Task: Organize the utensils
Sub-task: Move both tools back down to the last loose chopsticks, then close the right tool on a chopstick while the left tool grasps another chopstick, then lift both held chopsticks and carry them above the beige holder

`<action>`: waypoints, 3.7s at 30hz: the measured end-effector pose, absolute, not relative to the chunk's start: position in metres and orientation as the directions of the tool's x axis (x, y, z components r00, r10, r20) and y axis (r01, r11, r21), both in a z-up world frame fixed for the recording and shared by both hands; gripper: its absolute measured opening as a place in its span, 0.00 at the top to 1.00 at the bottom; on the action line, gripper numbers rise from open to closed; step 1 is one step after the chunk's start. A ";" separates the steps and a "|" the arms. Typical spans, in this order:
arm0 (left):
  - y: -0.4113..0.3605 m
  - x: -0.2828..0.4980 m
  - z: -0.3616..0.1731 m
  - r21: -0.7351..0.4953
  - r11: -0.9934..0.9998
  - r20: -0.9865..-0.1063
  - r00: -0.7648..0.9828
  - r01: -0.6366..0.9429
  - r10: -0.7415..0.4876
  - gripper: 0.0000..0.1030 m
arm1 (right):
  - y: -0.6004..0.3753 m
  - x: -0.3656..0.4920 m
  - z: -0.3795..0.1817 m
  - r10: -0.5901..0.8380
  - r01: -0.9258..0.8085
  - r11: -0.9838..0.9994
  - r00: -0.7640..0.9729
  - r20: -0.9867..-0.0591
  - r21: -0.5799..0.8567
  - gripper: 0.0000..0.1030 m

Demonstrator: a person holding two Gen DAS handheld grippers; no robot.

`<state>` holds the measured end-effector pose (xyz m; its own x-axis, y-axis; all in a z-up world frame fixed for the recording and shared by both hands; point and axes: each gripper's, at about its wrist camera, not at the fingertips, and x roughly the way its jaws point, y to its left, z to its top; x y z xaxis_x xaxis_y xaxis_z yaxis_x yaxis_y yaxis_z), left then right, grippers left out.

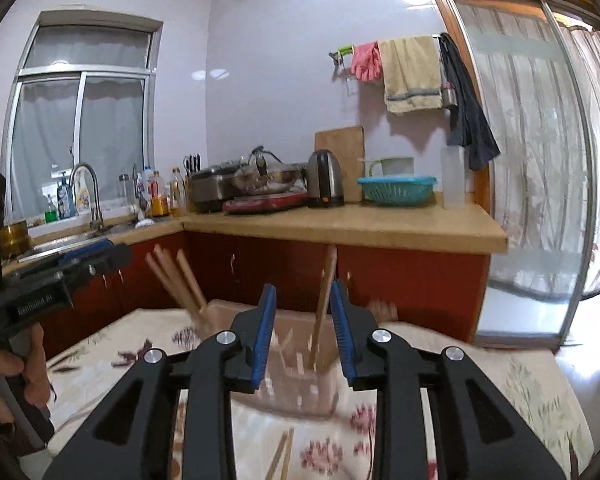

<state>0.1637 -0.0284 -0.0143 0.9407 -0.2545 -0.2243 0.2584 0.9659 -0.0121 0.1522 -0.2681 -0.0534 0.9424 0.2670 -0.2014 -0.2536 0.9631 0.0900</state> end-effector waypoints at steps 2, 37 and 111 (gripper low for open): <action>-0.028 0.150 -0.023 -0.020 0.969 -0.233 0.941 0.246 -0.244 0.52 | -0.268 0.139 -0.069 0.261 -0.246 0.965 0.938 -0.228 0.093 0.71; -0.047 0.068 -0.169 -0.074 0.976 -0.517 0.829 0.203 -0.212 0.52 | -0.260 0.055 -0.233 0.270 -0.246 0.962 0.800 -0.536 0.117 0.94; -0.042 0.034 -0.101 0.033 0.954 -0.275 0.920 0.299 -0.279 0.94 | -0.306 0.024 -0.115 0.199 -0.169 0.978 0.937 -0.287 0.126 0.94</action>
